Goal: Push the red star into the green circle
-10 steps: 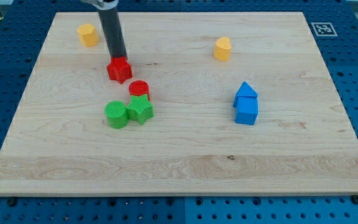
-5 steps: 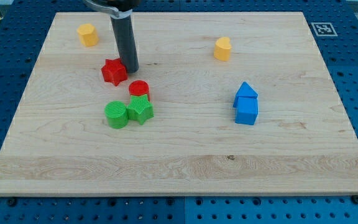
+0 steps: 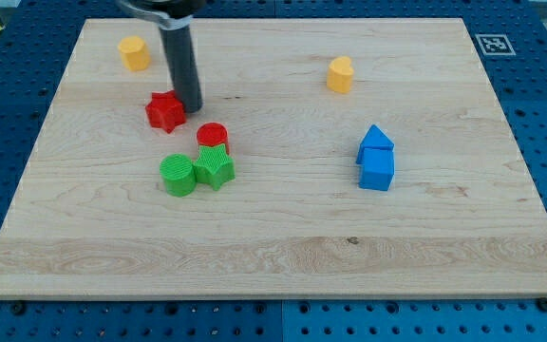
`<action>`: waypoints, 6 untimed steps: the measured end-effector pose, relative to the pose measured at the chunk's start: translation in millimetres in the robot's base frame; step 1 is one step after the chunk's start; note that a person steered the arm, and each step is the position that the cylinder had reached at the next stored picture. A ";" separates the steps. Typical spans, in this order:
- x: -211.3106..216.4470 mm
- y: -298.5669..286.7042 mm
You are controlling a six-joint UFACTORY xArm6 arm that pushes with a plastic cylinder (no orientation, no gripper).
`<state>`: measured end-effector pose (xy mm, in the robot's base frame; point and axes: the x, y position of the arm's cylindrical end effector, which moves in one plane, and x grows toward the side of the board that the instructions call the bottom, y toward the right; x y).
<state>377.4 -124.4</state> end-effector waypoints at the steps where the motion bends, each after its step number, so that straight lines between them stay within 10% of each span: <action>1: -1.9 -3.7; 6: 2.7 -70.4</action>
